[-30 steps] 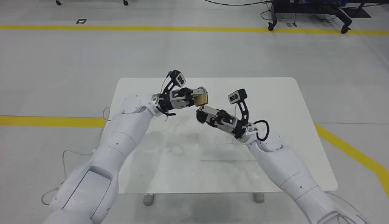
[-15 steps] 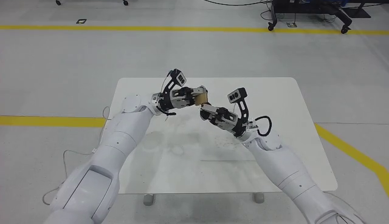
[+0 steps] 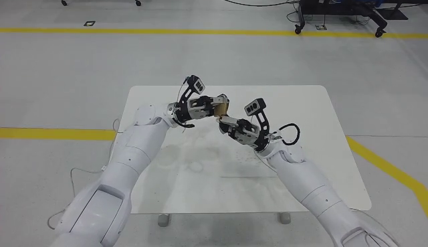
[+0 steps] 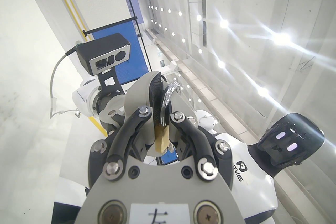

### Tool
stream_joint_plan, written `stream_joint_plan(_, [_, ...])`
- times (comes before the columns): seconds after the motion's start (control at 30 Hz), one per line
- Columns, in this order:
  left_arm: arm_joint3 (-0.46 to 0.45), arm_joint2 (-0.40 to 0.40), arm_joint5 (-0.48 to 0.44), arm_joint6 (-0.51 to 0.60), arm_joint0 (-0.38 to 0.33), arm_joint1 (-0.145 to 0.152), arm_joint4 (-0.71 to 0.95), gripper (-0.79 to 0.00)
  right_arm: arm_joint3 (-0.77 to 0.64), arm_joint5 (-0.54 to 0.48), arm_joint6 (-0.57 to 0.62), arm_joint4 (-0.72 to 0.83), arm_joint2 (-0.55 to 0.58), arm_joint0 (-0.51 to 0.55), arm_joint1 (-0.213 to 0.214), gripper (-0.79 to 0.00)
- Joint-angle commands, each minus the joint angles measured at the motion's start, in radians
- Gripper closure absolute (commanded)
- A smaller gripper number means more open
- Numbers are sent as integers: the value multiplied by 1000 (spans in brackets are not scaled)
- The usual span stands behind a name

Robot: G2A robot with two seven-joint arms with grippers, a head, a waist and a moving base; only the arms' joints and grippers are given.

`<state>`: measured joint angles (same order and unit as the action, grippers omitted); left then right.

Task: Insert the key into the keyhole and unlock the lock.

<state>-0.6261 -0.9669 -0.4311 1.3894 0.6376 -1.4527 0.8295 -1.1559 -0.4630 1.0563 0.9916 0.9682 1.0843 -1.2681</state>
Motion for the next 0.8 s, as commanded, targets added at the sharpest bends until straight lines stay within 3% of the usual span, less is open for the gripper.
stream_joint_plan(0.0, [-15,-6,-13,-13,5,3,-11,0,3,8,8,7,1,2,-2,0])
stream_joint_plan(0.17, [-47,-24,-17,-17,23,10,-17,0,9,-27,-4,-44,2,0,-7,0])
stream_joint_plan(0.33, [-66,-35,-20,-20,35,13,-26,0,-22,-82,-46,-110,14,23,-8,-77])
stream_joint_plan(0.77, [-95,-44,-24,-24,53,16,-44,0,-93,-95,-82,-143,31,61,-14,-108])
